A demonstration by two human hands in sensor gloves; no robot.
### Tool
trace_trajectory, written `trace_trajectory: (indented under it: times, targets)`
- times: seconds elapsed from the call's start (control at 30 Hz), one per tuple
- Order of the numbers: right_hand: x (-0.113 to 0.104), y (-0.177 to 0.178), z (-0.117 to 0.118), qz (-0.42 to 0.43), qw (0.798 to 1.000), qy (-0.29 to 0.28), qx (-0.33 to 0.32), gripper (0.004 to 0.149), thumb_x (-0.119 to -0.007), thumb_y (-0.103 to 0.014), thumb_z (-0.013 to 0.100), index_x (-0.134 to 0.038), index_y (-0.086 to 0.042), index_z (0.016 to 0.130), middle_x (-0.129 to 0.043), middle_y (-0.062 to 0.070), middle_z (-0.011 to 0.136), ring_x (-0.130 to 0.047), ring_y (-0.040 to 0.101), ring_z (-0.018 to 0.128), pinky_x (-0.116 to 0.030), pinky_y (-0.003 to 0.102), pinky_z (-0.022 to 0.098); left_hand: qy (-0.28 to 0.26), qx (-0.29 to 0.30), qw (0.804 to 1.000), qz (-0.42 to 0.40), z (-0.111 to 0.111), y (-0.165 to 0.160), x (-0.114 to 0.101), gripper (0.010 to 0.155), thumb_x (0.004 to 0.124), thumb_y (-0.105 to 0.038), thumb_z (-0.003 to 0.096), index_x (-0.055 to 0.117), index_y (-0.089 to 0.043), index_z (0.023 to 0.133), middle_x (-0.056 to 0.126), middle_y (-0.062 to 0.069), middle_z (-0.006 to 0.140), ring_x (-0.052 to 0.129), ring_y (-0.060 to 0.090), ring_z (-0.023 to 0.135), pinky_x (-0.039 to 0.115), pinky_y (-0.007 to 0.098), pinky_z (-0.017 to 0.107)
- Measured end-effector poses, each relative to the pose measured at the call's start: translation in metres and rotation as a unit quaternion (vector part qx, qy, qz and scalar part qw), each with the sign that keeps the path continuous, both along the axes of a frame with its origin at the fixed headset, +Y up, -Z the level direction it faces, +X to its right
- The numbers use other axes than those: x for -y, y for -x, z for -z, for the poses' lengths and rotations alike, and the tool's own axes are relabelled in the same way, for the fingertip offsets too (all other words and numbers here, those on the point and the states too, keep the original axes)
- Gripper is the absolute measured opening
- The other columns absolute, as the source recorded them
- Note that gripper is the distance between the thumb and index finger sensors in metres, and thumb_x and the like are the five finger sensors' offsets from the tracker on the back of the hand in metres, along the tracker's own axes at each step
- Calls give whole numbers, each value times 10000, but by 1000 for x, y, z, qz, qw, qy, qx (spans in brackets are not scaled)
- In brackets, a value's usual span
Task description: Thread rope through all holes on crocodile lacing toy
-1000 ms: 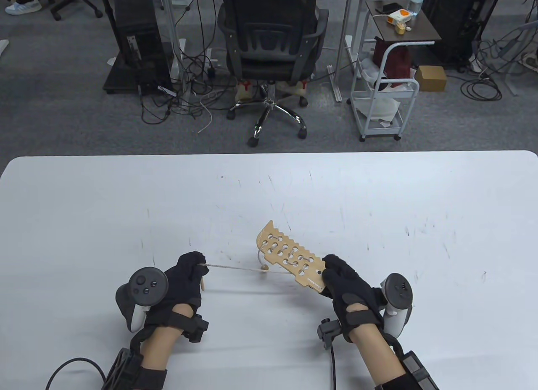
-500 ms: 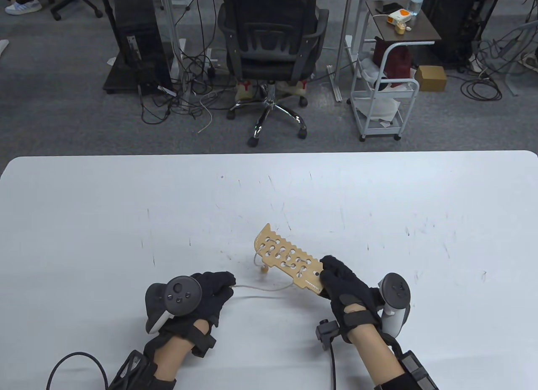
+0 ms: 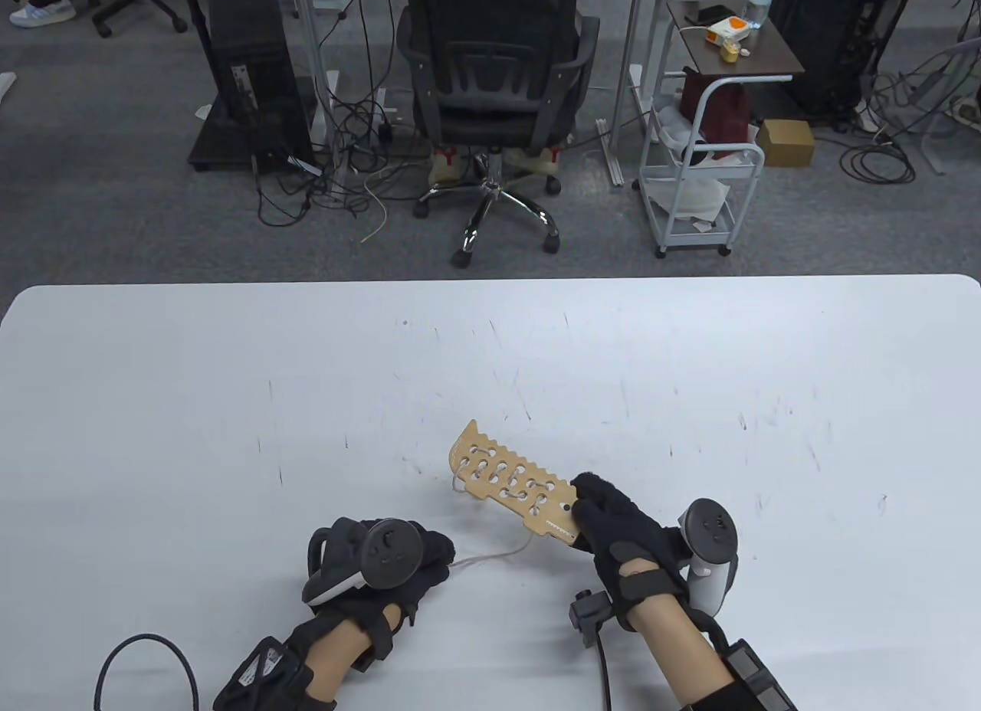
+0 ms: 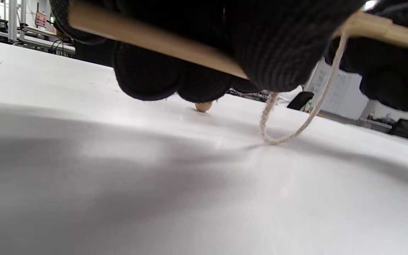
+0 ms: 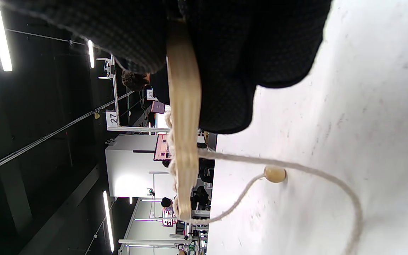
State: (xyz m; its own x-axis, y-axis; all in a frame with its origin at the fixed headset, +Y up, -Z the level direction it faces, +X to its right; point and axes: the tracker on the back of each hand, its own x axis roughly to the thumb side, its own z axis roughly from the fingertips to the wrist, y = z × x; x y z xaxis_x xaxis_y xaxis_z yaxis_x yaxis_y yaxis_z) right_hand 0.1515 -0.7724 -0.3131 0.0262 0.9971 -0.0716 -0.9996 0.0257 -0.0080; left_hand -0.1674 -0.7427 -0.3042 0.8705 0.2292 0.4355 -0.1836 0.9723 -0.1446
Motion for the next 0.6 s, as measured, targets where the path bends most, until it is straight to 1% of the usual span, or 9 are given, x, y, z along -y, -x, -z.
trace_trajectory:
  times: [0.13, 0.23, 0.5, 0.6]
  targets:
    - [0, 0, 0, -3, 1000, -1, -1, 564, -820, -258, 470, -646, -4, 942, -885, 195, 811, -1050, 270, 587, -837, 405, 465, -3, 5, 999, 34, -2, -8, 4, 439, 920, -410, 371, 907, -322, 801, 970, -29, 763, 965, 237, 648, 665, 534, 685]
    - [0, 1, 0, 3, 1000, 4, -5, 565, -819, -258, 472, -643, -3, 944, -888, 194, 810, -1048, 270, 590, -836, 404, 465, -10, 6, 996, 89, -3, -14, 7, 434, 921, -420, 369, 911, -331, 793, 958, -39, 774, 953, 234, 672, 655, 531, 695]
    - [0, 2, -1, 2, 1000, 3, -7, 564, -819, -259, 471, -645, -3, 943, -888, 194, 810, -1049, 269, 587, -837, 404, 464, 11, 14, 995, 97, -3, -19, 16, 431, 925, -423, 366, 912, -337, 789, 944, -40, 785, 937, 238, 690, 641, 534, 703]
    - [1, 2, 0, 2, 1000, 3, -7, 566, -819, -259, 471, -644, -2, 943, -890, 194, 808, -1049, 271, 587, -836, 405, 464, 8, 14, 995, 96, -3, -19, 16, 430, 926, -425, 365, 913, -340, 786, 938, -41, 789, 931, 238, 695, 635, 534, 707]
